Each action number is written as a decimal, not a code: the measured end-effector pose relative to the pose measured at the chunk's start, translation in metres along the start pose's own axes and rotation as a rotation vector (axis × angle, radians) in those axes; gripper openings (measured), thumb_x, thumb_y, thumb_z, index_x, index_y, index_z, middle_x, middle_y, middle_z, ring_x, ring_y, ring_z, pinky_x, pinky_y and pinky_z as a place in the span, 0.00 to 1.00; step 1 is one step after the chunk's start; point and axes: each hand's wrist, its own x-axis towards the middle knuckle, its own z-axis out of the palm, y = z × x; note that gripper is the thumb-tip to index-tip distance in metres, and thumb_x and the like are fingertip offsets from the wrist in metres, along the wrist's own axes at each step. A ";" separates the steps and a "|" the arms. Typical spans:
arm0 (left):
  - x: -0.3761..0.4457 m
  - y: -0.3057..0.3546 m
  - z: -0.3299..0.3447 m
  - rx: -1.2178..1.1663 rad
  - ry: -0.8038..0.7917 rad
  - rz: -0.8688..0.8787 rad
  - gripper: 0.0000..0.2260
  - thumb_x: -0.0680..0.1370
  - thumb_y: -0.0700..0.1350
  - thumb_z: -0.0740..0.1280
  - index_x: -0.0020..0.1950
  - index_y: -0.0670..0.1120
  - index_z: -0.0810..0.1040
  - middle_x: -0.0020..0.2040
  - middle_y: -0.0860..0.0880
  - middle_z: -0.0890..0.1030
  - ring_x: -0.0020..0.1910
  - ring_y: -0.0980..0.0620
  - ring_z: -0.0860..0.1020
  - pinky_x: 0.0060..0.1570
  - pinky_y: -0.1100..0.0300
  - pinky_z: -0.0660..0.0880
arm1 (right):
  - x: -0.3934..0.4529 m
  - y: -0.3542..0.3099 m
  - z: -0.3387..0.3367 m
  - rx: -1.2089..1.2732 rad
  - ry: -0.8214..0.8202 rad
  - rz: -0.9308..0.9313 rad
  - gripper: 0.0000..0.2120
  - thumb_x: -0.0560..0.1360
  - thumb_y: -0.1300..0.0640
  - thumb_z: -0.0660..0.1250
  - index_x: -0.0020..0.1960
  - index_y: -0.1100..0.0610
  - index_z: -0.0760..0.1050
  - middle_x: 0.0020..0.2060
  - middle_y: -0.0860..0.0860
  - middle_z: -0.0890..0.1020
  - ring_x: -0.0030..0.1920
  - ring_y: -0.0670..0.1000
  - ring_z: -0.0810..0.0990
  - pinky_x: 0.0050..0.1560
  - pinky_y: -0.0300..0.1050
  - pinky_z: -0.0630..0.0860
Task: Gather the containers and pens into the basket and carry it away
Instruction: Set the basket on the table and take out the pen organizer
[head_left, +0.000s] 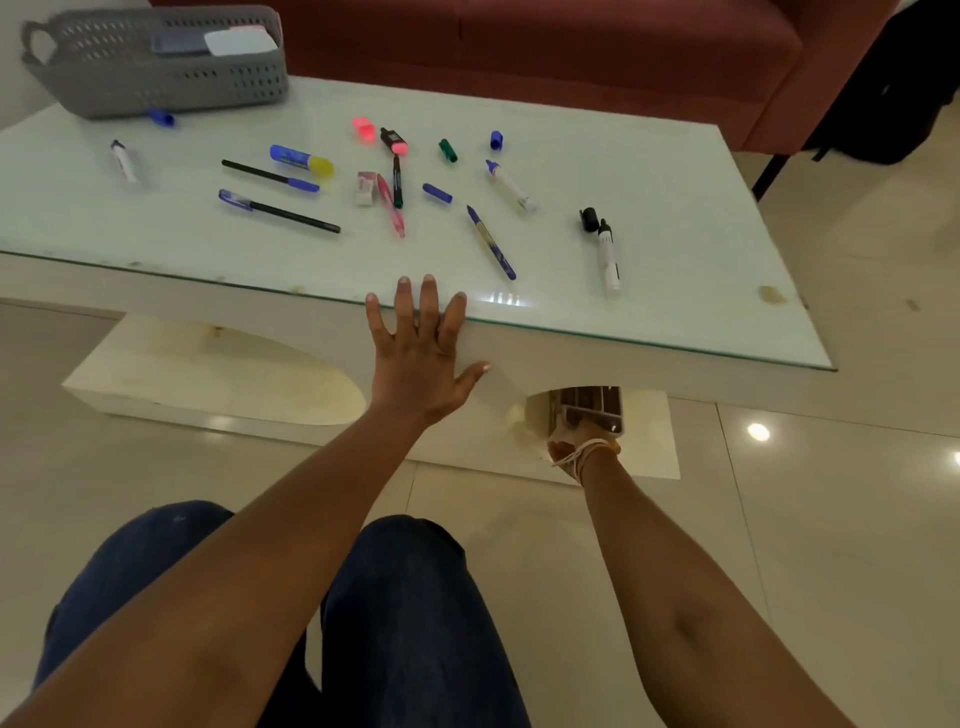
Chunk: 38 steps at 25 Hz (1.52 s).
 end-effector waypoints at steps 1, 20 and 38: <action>0.000 -0.001 0.002 0.007 0.012 0.001 0.38 0.73 0.69 0.56 0.74 0.46 0.56 0.73 0.37 0.63 0.72 0.32 0.61 0.69 0.31 0.48 | 0.003 0.002 -0.001 0.029 0.027 -0.010 0.20 0.78 0.61 0.62 0.69 0.63 0.64 0.61 0.61 0.76 0.50 0.57 0.78 0.31 0.41 0.79; -0.047 -0.020 -0.026 -0.284 -0.015 0.067 0.26 0.76 0.41 0.64 0.74 0.45 0.62 0.76 0.39 0.58 0.71 0.39 0.66 0.63 0.50 0.72 | -0.081 0.012 -0.023 -1.136 -0.390 0.118 0.14 0.79 0.59 0.59 0.63 0.63 0.71 0.58 0.69 0.78 0.37 0.54 0.80 0.24 0.36 0.76; -0.037 -0.307 -0.137 -1.176 0.080 -1.068 0.06 0.71 0.43 0.72 0.33 0.48 0.80 0.27 0.53 0.80 0.27 0.56 0.78 0.24 0.65 0.75 | -0.284 -0.007 0.288 -1.294 -0.937 -0.407 0.08 0.77 0.62 0.61 0.52 0.67 0.73 0.47 0.67 0.80 0.29 0.54 0.82 0.21 0.36 0.75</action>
